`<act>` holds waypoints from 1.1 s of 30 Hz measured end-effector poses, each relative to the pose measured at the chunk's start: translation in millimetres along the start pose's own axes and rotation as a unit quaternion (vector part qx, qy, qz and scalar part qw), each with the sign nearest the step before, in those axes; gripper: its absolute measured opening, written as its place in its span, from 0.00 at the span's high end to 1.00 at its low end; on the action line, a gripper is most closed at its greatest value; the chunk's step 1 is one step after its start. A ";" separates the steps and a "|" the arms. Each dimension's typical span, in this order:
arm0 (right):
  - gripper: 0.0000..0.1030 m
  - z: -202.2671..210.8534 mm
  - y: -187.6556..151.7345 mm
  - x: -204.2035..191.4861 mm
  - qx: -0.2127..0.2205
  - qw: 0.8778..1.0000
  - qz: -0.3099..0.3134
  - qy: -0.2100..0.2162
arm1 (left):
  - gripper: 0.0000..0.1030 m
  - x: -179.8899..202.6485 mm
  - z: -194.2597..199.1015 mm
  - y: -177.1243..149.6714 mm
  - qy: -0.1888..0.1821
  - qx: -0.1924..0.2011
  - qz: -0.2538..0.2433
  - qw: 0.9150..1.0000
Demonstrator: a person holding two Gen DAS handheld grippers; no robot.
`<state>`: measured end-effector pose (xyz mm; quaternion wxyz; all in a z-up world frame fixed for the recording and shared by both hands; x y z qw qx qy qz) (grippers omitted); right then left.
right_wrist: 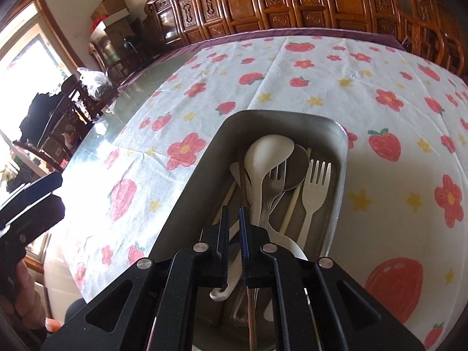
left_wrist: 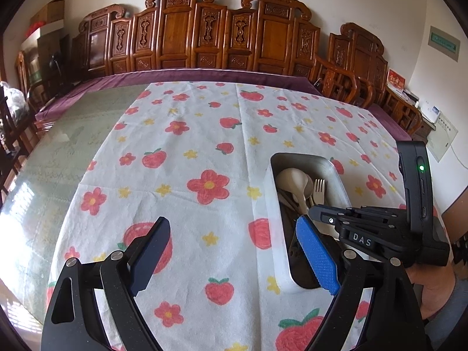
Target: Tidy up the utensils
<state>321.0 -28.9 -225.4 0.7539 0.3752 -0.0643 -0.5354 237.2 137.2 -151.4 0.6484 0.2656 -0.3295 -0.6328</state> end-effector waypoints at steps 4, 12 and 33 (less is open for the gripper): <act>0.90 25.8 -1.0 0.3 0.021 0.999 0.023 -0.008 | 0.18 8.1 6.7 2.9 -0.004 0.008 -0.004 1.000; 0.75 88.6 -2.2 13.2 0.065 0.996 0.043 -0.037 | 0.10 33.4 23.6 8.0 -0.016 0.023 -0.010 1.000; 0.02 259.0 -58.0 66.7 0.165 0.975 0.024 -0.144 | 0.08 125.0 83.0 -8.0 -0.017 0.038 -0.046 0.998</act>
Point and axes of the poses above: each gripper's, at about its wrist camera, not at the fingertips, and z roughly against the way its jaws point, x to its right, y to its top, the point moved 3 cm from there along -z, roughly the way its jaws point, and after that the axes turned 7 degrees about x, right-handed, at the moved point
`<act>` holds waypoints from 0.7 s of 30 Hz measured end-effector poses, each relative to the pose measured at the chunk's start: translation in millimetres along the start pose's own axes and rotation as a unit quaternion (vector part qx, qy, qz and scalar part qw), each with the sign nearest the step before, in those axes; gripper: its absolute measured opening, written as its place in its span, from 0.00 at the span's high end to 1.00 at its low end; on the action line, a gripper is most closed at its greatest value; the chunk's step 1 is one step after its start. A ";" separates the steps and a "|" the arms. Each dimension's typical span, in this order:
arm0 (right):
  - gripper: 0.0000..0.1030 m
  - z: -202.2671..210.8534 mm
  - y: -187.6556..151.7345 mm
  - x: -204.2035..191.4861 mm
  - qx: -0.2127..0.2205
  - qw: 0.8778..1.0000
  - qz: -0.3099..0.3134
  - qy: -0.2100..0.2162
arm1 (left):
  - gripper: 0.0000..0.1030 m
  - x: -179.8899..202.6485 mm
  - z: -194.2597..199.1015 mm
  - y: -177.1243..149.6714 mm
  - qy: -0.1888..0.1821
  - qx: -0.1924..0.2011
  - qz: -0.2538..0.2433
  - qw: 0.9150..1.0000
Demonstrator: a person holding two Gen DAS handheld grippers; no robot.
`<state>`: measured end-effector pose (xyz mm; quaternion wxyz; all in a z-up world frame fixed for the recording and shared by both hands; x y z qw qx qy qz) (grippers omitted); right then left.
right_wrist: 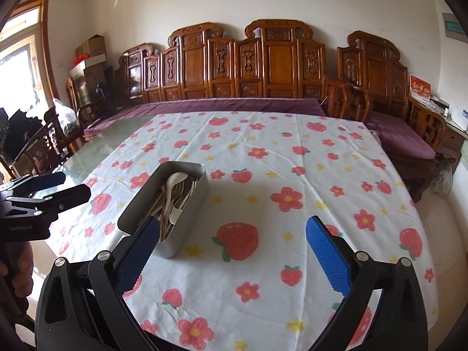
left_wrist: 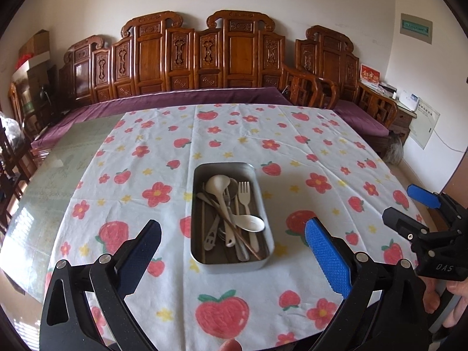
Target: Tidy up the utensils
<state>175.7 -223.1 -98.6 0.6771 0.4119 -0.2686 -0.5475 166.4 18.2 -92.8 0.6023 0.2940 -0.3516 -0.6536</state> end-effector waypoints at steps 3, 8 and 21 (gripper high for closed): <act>0.02 25.4 5.7 9.1 0.023 1.000 -0.005 -0.008 | 0.08 13.1 15.0 2.9 -0.006 0.009 -0.002 1.000; 0.03 69.8 24.2 14.4 0.072 0.997 -0.013 -0.011 | 0.08 31.7 49.5 14.5 0.002 0.044 -0.019 0.999; 0.02 143.7 48.1 10.7 0.144 0.989 -0.002 -0.016 | 0.08 53.2 113.3 28.0 0.005 0.100 -0.014 0.995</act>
Point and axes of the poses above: each gripper's, at about its wrist camera, not at the fingertips, and z roughly against the way its jaws point, x to its right, y to its top, the point moved 3 cm from there along -z, roughly the way its jaws point, and after that the axes turned 7 degrees about x, right-handed, at the moved point
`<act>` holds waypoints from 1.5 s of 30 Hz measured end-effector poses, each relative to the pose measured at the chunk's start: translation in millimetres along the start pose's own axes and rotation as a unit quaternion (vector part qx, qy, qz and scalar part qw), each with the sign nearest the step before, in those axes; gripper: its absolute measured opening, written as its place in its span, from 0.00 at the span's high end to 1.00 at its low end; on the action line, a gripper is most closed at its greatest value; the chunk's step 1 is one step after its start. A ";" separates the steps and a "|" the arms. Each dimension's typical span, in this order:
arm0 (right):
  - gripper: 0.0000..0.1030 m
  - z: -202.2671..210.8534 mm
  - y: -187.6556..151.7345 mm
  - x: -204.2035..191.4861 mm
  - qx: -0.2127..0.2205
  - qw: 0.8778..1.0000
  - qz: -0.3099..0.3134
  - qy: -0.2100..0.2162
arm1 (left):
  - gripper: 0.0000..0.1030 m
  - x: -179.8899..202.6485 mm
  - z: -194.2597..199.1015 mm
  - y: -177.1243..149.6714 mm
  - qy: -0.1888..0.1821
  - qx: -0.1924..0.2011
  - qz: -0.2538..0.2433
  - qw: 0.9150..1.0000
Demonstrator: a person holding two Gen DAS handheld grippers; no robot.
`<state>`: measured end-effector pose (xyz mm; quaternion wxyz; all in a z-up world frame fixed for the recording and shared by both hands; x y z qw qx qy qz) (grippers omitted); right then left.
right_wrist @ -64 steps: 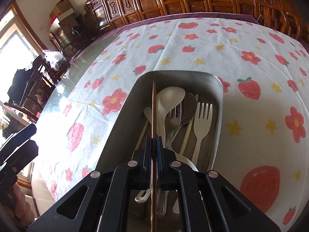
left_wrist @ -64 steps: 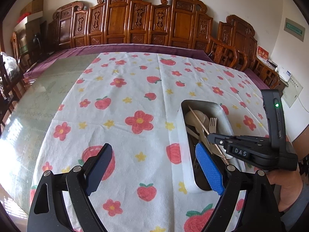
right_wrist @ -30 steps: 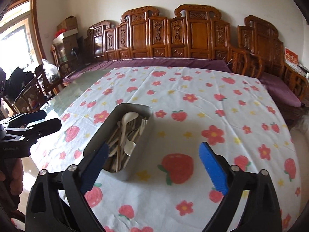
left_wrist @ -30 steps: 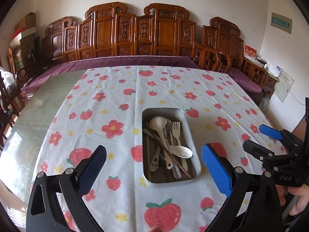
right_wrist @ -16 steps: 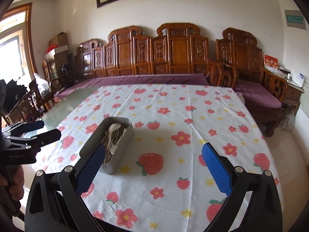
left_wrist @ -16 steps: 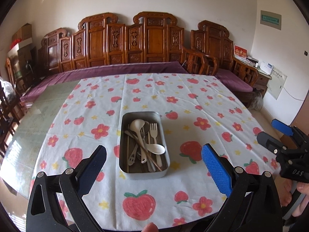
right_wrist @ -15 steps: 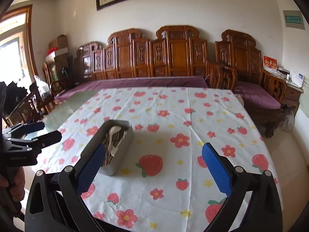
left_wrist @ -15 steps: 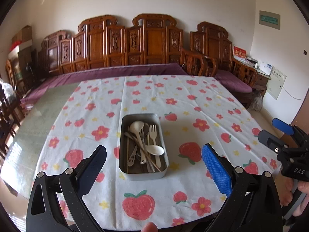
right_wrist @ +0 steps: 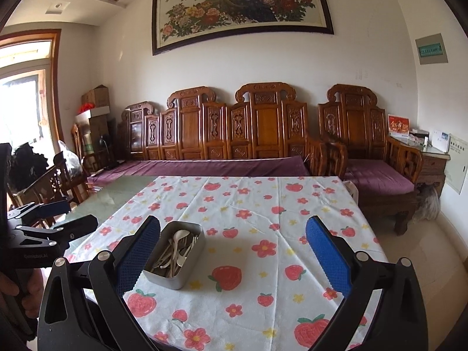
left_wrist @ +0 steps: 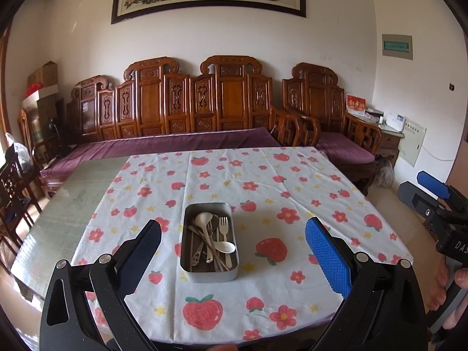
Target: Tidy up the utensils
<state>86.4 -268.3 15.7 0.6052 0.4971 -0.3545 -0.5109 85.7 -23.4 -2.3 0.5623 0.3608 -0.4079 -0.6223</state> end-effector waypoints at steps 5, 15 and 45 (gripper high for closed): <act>0.03 3.1 -0.6 -2.5 0.002 1.000 0.001 -0.001 | 0.08 0.1 6.6 0.7 0.013 0.010 0.000 1.000; 0.03 4.5 -1.0 -2.7 0.002 1.000 0.003 -0.003 | 0.08 1.0 9.8 0.5 0.014 0.018 0.007 1.000; 0.03 3.6 -2.7 -3.9 0.000 1.000 0.002 -0.001 | 0.08 6.0 12.3 5.4 0.013 0.024 0.008 1.000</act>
Point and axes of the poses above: each gripper's, at about its wrist camera, not at the fingertips, and z roughly against the way its jaws point, x to its right, y to its top, the point moved 3 cm from there along -z, roughly the way its jaws point, and after that the axes turned 7 degrees about x, right-handed, at the moved point
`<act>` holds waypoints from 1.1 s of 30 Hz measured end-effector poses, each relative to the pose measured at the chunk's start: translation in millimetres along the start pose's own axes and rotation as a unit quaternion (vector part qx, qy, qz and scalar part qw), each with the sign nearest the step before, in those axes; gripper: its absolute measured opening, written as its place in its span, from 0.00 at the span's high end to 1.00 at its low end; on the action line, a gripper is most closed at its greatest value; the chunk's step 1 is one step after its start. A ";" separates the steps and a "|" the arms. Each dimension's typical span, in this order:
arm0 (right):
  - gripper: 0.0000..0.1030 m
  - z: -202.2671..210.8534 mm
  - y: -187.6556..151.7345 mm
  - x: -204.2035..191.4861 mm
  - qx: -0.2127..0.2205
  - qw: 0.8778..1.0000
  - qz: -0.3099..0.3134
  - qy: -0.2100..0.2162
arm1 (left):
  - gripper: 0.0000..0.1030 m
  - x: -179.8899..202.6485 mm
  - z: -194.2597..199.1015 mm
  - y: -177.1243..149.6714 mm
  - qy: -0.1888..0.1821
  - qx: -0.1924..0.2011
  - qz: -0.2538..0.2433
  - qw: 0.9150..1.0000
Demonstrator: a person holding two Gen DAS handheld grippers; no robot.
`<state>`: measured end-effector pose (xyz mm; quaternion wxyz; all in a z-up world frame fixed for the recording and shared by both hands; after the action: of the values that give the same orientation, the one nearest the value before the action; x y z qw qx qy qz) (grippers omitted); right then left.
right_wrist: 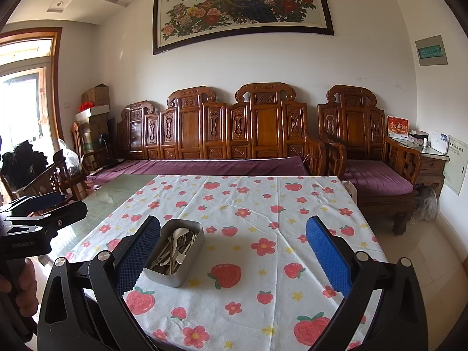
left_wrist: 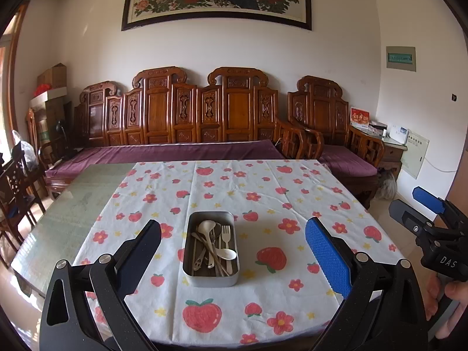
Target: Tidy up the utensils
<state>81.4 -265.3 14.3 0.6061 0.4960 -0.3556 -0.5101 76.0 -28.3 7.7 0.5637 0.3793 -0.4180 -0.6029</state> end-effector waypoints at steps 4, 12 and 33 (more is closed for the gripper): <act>0.03 -0.3 -1.6 -0.7 -0.001 1.000 -0.001 0.000 | 0.08 1.3 0.9 1.0 -0.001 0.001 0.000 1.000; 0.03 -0.4 -1.2 -0.8 -0.001 1.000 0.000 0.000 | 0.08 1.5 0.7 0.5 -0.001 0.001 0.000 1.000; 0.02 -1.8 -4.2 -2.3 0.001 1.000 0.000 0.001 | 0.08 6.3 5.5 8.3 -0.005 0.010 0.000 1.000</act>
<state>81.5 -262.6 10.0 0.6058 0.4972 -0.3558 -0.5091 73.4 -34.3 17.6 0.5577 0.3824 -0.4266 -0.6006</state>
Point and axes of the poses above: each gripper's, at about its wrist camera, not at the fingertips, and z roughly against the way its jaws point, x to its right, y to its top, the point moved 3 cm from there along -z, roughly the way its jaws point, and after that the axes turned 7 degrees about x, right-handed, at the moved point
